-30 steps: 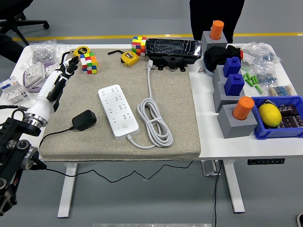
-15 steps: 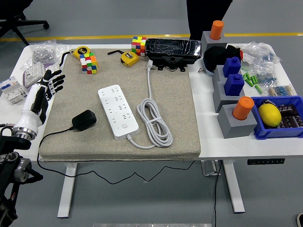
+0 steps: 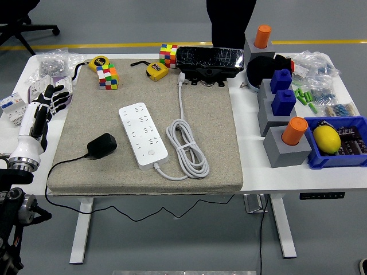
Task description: Pick up the plug,place it near the board,insert it into the board,press the button
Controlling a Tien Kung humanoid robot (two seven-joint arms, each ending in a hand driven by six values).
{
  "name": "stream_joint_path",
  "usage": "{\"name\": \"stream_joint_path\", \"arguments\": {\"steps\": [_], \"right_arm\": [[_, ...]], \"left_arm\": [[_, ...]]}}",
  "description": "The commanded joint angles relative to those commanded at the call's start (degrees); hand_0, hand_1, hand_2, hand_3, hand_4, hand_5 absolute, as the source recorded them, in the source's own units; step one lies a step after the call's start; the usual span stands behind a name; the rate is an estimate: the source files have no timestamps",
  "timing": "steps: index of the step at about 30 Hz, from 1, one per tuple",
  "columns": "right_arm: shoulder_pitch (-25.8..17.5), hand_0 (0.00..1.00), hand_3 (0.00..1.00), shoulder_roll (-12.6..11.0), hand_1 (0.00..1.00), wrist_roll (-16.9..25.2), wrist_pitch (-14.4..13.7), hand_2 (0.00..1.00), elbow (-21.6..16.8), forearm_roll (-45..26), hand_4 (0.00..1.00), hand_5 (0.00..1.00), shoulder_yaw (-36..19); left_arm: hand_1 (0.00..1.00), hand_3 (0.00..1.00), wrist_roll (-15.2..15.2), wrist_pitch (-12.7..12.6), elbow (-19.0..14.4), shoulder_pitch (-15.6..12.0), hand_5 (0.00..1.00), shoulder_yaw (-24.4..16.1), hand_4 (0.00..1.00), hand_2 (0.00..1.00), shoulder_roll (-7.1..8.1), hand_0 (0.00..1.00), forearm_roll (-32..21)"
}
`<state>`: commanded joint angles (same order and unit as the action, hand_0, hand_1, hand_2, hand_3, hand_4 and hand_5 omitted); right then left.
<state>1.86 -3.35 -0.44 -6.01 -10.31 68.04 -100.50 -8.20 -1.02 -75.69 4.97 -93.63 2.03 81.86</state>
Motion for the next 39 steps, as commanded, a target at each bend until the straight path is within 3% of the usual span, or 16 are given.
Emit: {"name": "stream_joint_path", "arguments": {"steps": [11, 12, 23, 24, 35, 36, 39], "right_arm": [[0.2, 0.816, 0.789, 0.2, 0.784, -0.1, 0.0, 0.769, 0.0, 0.0, 0.998, 0.998, 0.4], [0.3, 0.815, 0.790, 0.2, 0.784, -0.2, 0.0, 0.769, 0.0, 0.1, 0.998, 0.998, 0.4], [0.8, 0.817, 0.790, 0.2, 0.784, -0.8, 0.0, 0.769, 0.0, 0.6, 0.998, 0.998, 0.6], [0.8, 0.816, 0.789, 0.2, 0.781, -0.9, 0.1, 0.769, 0.0, 0.6, 0.998, 0.998, 0.7], [1.3, 0.807, 0.770, 0.0, 0.769, -2.6, 0.0, 0.752, 0.0, 1.1, 0.998, 0.998, 0.6], [1.3, 0.800, 0.749, 0.0, 0.758, -2.6, 0.0, 0.736, 0.0, 1.2, 0.998, 0.998, 0.5], [1.3, 0.800, 0.749, 0.0, 0.758, -2.5, 0.1, 0.736, 0.0, 0.9, 0.998, 0.998, 0.7]], "left_arm": [[0.719, 0.750, 0.8, -2.0, -1.4, -0.1, 0.877, -0.3, 0.998, 0.696, -0.28, 0.717, 1.6], [0.691, 0.741, 0.8, -2.1, -1.4, -0.1, 0.760, -0.3, 0.998, 0.679, -0.30, 0.702, 1.7], [0.685, 0.733, 1.5, -3.3, -2.0, -0.1, 0.701, 0.1, 0.985, 0.669, -0.60, 0.692, 3.0], [0.683, 0.716, 1.6, -3.3, -2.0, -0.1, 0.633, 0.1, 0.937, 0.665, -0.62, 0.698, 3.1], [0.681, 0.713, 2.1, -3.4, -2.4, 0.3, 0.633, -0.1, 0.940, 0.664, -0.70, 0.691, 4.3], [0.679, 0.659, 2.2, -3.4, -2.4, 0.3, 0.610, -0.1, 0.922, 0.660, -0.74, 0.687, 4.3], [0.679, 0.659, 2.2, -3.4, -2.3, 0.0, 0.610, -0.3, 0.922, 0.660, -0.85, 0.687, 4.4]]}}
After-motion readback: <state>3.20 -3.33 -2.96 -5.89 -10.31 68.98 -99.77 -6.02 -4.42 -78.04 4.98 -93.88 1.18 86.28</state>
